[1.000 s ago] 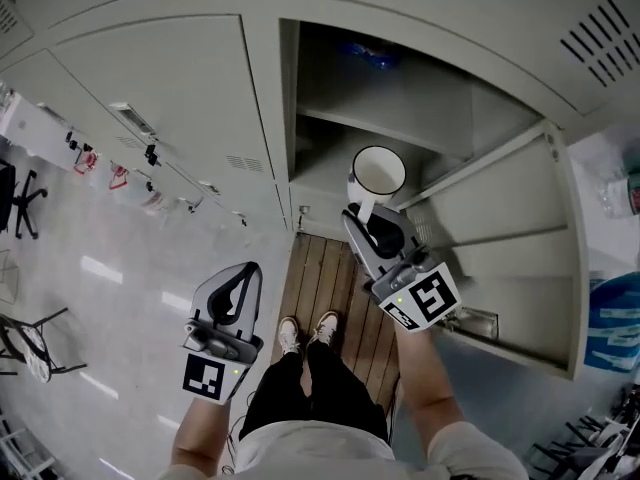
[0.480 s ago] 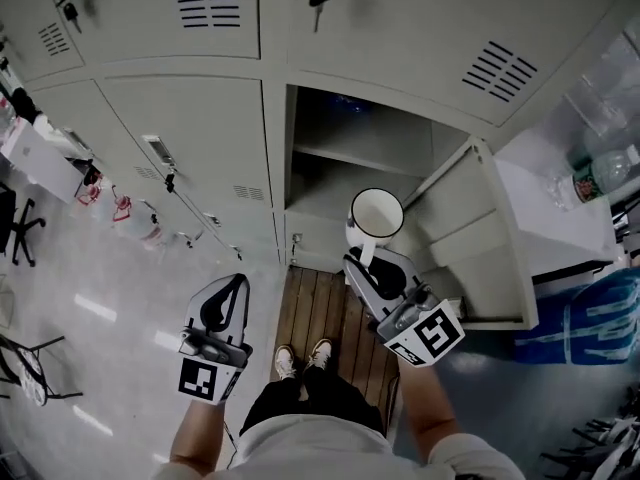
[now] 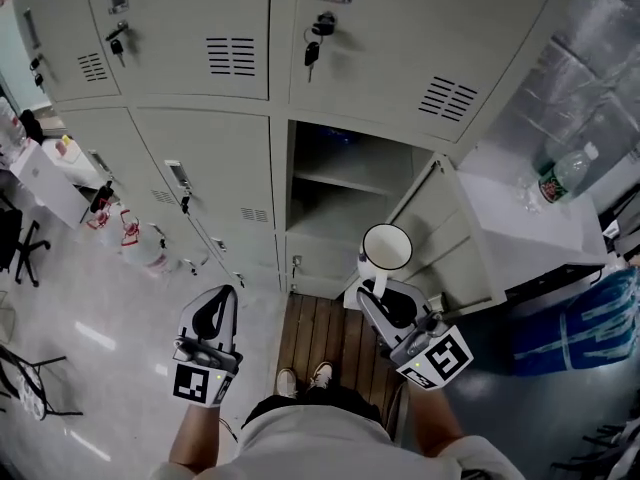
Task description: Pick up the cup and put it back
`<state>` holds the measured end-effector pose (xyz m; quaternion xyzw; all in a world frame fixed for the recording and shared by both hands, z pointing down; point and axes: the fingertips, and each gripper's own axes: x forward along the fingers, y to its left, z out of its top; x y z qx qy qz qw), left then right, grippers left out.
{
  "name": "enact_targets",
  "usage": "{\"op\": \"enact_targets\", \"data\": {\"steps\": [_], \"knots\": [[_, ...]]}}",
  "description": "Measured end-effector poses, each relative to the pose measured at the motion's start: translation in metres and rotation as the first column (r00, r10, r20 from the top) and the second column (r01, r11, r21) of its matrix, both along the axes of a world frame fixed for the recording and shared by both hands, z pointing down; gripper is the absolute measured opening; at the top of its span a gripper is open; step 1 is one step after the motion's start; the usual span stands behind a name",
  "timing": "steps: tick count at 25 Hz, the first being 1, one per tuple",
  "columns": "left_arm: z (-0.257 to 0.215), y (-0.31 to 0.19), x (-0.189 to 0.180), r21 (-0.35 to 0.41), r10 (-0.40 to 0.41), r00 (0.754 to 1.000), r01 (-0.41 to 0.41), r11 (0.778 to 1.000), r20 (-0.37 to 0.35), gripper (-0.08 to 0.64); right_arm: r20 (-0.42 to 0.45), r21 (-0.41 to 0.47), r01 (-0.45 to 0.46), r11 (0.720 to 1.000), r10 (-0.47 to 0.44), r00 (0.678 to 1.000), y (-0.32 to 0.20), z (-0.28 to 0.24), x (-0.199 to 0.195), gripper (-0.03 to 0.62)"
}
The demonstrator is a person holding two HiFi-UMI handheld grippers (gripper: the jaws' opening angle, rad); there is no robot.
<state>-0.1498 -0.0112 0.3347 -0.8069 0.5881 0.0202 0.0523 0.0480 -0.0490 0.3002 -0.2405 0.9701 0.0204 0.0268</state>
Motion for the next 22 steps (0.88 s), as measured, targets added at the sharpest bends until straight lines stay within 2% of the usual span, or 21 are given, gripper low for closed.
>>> {"op": "enact_targets", "data": {"steps": [10, 22], "knots": [[-0.025, 0.024, -0.016, 0.034, -0.057, 0.998, 0.056, 0.998, 0.012, 0.021, 0.017, 0.034, -0.027, 0.999, 0.027, 0.999, 0.028, -0.029, 0.026, 0.049], [-0.029, 0.026, -0.022, 0.041, -0.084, 0.996, 0.084, 0.996, 0.003, 0.021, 0.048, 0.000, -0.092, 0.996, 0.091, 0.995, 0.042, -0.039, 0.049, 0.049]]}}
